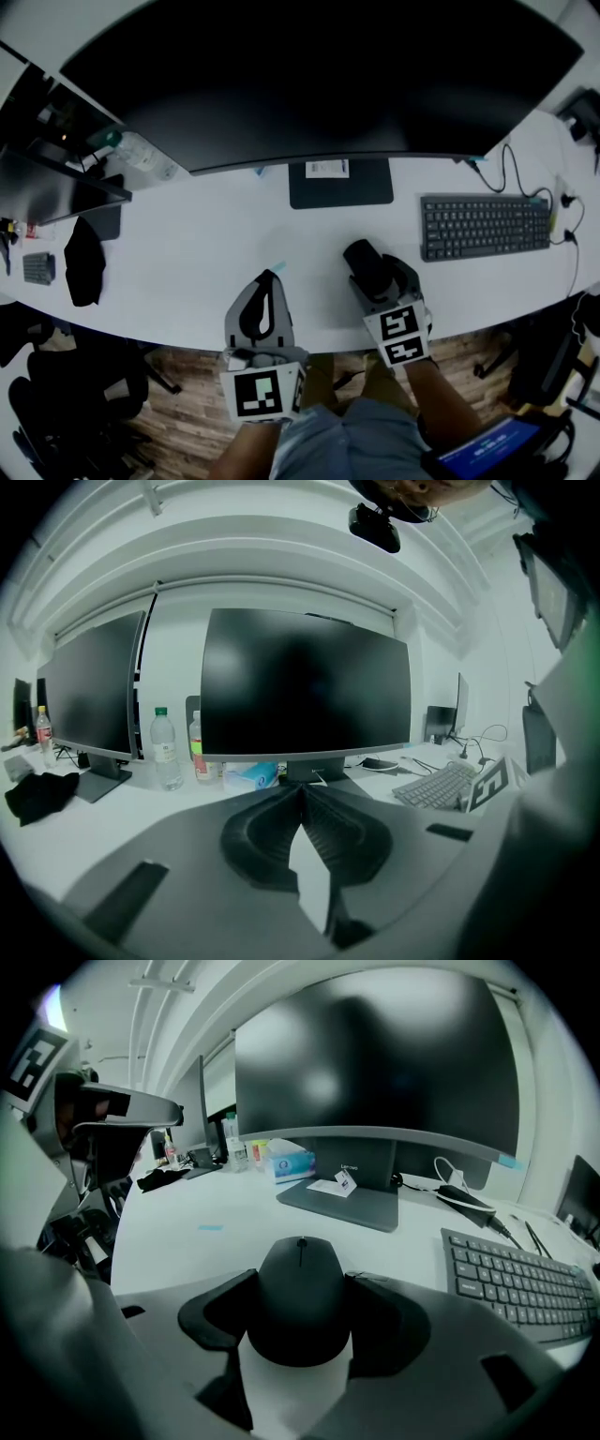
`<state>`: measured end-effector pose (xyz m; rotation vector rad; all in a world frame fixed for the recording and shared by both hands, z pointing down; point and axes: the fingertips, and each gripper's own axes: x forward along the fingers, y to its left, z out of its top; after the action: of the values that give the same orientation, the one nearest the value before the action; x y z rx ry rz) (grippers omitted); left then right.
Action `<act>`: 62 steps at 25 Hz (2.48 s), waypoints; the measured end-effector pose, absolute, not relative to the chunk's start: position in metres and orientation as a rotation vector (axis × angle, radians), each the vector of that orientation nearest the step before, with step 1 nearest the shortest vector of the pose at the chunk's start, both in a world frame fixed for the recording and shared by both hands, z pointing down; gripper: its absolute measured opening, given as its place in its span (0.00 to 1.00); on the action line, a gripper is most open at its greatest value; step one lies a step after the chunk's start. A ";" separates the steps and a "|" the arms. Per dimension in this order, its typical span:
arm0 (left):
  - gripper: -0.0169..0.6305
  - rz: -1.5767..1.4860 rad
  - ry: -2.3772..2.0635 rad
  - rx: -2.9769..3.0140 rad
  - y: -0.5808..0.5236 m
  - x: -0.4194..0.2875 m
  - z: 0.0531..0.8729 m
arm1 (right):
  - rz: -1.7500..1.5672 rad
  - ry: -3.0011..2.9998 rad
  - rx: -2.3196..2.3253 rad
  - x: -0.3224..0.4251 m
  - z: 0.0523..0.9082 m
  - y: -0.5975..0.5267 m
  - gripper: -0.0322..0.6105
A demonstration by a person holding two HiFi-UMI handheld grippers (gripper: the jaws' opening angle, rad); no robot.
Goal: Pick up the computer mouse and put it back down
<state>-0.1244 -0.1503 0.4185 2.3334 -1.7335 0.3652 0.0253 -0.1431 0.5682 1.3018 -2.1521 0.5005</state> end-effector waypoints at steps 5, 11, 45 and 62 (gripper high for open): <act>0.04 0.315 -1.767 2.320 -0.142 -0.121 0.401 | 0.444 -2.209 1.312 0.024 0.540 -0.146 0.52; 0.04 0.260 -1.839 2.341 -0.131 -0.120 0.372 | 0.355 -2.300 1.319 0.022 0.490 -0.149 0.52; 0.04 0.006 -2.203 2.365 -0.127 -0.162 0.257 | -0.199 -2.682 1.251 -0.027 0.259 -0.162 0.52; 0.04 0.097 -2.145 2.298 -0.136 -0.180 0.292 | -0.046 -2.642 1.191 -0.053 0.310 -0.173 0.52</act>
<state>-0.1804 -0.1360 0.2922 2.2981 -2.1453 0.0972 -0.0530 -0.1729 0.3100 1.1911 -2.6422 -0.0462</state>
